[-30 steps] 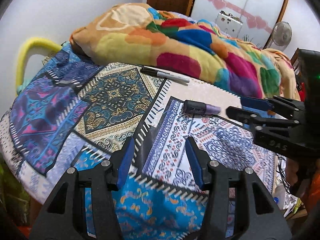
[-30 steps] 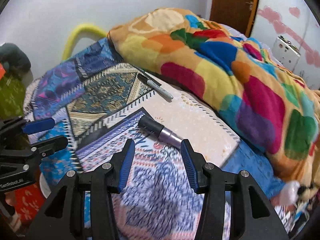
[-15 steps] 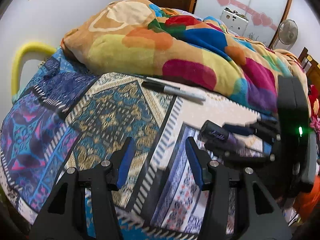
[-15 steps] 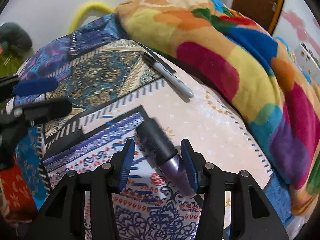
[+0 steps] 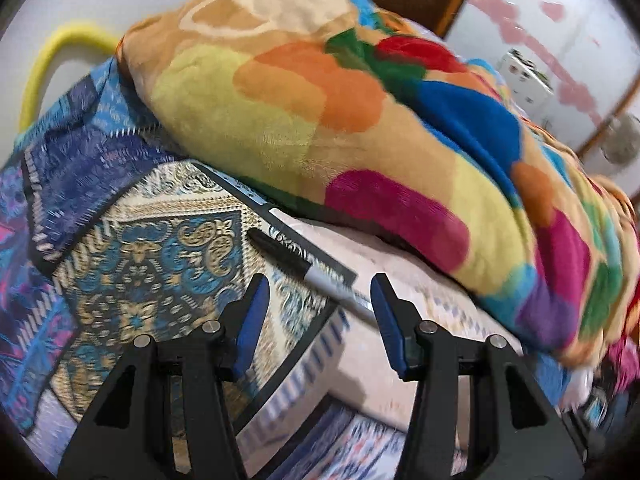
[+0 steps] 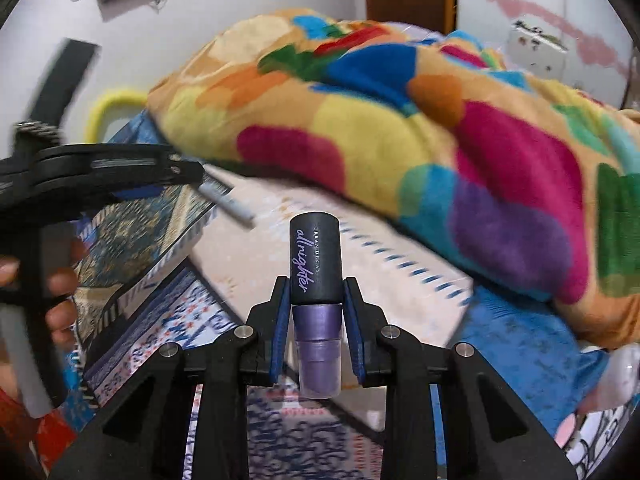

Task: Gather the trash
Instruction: 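Grasp the black Sharpie with the left gripper while the right grasps the purple-capped tube, then carry the Sharpie and tube in both grippers over the white bucket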

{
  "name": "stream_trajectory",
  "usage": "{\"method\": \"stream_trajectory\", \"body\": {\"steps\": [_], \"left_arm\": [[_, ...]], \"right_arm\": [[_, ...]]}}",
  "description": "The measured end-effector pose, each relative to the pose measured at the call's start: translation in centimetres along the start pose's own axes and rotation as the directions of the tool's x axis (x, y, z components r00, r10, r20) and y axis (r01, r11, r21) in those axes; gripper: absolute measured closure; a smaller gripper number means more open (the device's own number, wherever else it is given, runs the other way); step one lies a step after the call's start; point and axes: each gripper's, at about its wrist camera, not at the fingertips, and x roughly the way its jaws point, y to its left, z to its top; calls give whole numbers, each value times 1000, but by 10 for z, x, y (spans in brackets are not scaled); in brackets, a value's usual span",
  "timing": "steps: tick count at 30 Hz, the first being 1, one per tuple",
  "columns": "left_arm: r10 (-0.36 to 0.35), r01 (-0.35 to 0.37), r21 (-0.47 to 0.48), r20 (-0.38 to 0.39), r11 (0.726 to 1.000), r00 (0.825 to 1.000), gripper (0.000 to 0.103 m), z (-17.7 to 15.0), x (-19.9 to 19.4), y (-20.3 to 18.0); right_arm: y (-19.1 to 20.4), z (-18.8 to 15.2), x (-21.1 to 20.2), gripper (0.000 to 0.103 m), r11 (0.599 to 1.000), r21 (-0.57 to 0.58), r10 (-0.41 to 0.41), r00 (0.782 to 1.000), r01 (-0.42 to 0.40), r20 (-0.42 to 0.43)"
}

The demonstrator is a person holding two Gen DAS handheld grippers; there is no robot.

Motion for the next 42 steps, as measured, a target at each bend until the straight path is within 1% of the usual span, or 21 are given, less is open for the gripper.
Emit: {"method": "stream_trajectory", "body": {"steps": [1, 3, 5, 7, 8, 9, 10, 11, 14, 17, 20, 24, 32, 36, 39, 42], "left_arm": [[10, -10, -30, -9, 999, 1000, 51, 2, 7, 0], [38, -38, -81, 1, 996, 999, 51, 0, 16, 0], [54, -53, -109, 11, 993, 998, 52, -4, 22, -2], [103, -99, -94, 35, 991, 994, 61, -9, 23, -8], [127, -124, -72, 36, 990, 991, 66, -11, 24, -11], [140, -139, -35, 42, 990, 989, 75, -13, 24, -16], [114, -113, -20, 40, 993, 993, 83, -14, 24, -18], [83, -83, -11, 28, 996, 996, 93, -15, 23, -18], [40, -39, 27, -12, 999, 999, 93, -14, 22, -16], [29, -27, 87, -18, 996, 999, 93, -23, 13, -14], [14, -10, 147, -27, 989, 1000, 93, -37, -5, -12], [26, -21, 225, -19, 974, 999, 93, -55, -36, -12], [-32, 29, 247, 8, 968, 999, 93, -92, -129, 0], [-25, 12, 267, 44, 964, 999, 93, -109, -178, 9], [-25, 5, 268, 69, 963, 997, 93, -122, -217, 23], [-9, -17, 268, 97, 963, 995, 93, -135, -249, 38]], "right_arm": [[-3, -1, -3, 79, 1000, 1, -13, 1000, 13, 10], [-3, -2, -5, 79, 1000, 4, -14, 1000, 13, 16], [-5, -4, -7, 79, 1000, 6, -11, 1000, 11, 18], [-3, -2, -4, 79, 1000, 9, -18, 1000, 18, 16], [-4, -1, -4, 79, 1000, 11, -18, 1000, 18, 17], [-5, -2, -5, 79, 1000, 15, -17, 1000, 17, 16], [-6, -2, -5, 79, 1000, 22, -16, 1000, 16, 15], [-5, 0, -3, 79, 999, 29, -16, 1000, 16, 11], [-4, 3, 1, 79, 999, 49, -15, 1000, 15, -1], [-1, 3, -4, 79, 998, 61, -12, 1000, 12, -9], [4, 5, -13, 79, 998, 62, -9, 1000, 9, -4], [13, 8, -33, 79, 998, 68, -2, 1000, 2, 6], [41, 0, -89, 79, 999, 48, 8, 1000, -9, 29], [61, -9, -121, 79, 1000, 21, 17, 999, -17, 43], [76, -13, -142, 79, 1000, -6, 24, 998, -23, 52], [92, -15, -162, 79, 999, -36, 26, 997, -24, 69]]}}
